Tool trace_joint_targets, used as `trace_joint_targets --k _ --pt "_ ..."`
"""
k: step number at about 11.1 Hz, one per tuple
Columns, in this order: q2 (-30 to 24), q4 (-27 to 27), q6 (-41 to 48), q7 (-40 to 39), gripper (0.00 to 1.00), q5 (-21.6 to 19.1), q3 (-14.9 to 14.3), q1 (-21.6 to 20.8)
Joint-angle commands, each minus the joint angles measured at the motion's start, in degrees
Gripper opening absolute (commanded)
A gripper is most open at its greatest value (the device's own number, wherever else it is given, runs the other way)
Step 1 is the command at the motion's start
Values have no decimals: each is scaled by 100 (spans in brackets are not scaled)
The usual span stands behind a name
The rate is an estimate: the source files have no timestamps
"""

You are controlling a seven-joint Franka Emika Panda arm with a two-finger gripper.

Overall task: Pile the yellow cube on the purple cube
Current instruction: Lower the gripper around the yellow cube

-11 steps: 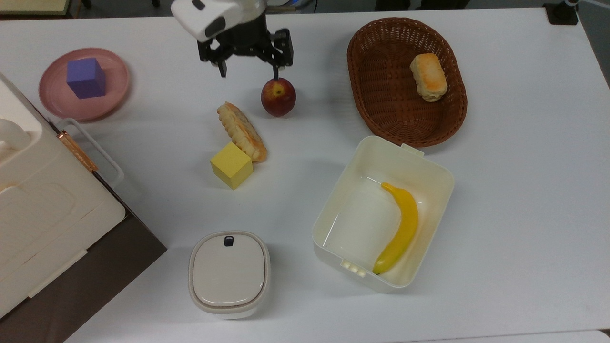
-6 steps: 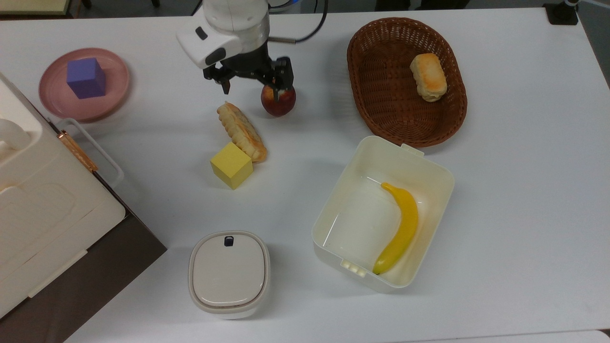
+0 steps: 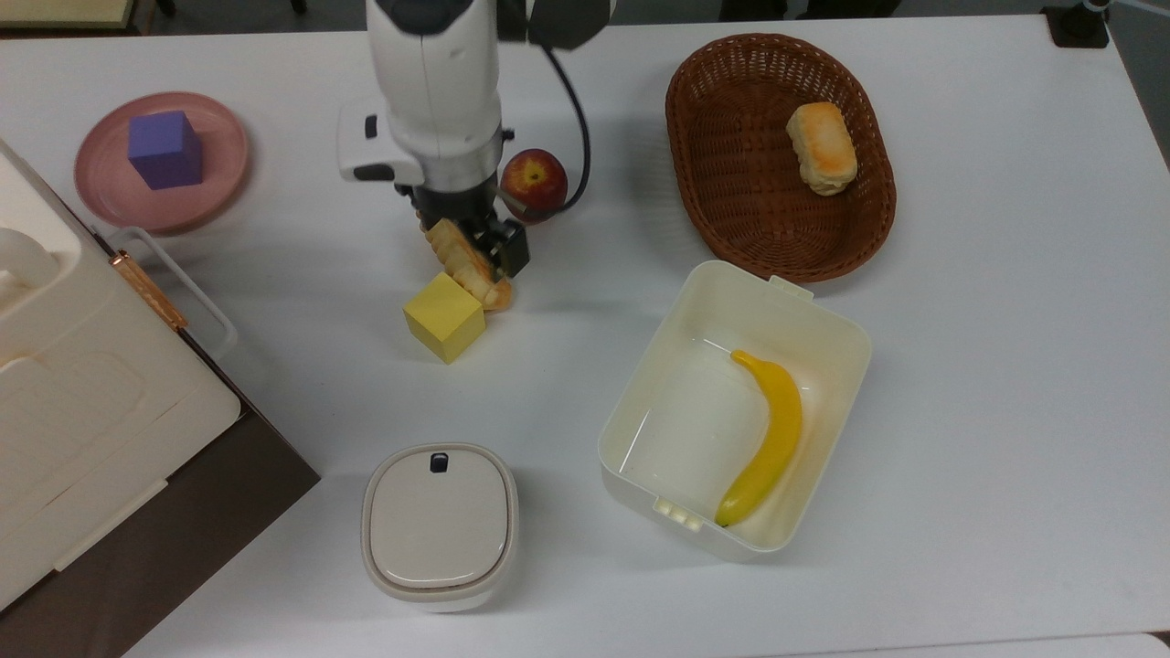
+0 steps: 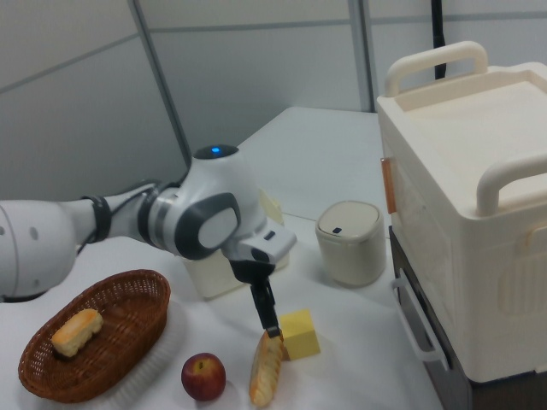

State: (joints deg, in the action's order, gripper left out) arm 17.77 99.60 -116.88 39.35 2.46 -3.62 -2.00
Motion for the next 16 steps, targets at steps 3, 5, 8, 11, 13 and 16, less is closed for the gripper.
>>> trace_joint_targets --k 3,5,8,11,13,16 --pt "490 68 -879 319 100 123 -42 235" --pt "604 68 -924 310 100 132 -42 209" --pt "631 68 -1196 293 88 141 -42 226" --pt "561 59 -1100 275 100 141 -42 235" --pt "456 50 -891 266 100 141 -42 235" --pt "332 24 -722 179 100 141 -42 279"
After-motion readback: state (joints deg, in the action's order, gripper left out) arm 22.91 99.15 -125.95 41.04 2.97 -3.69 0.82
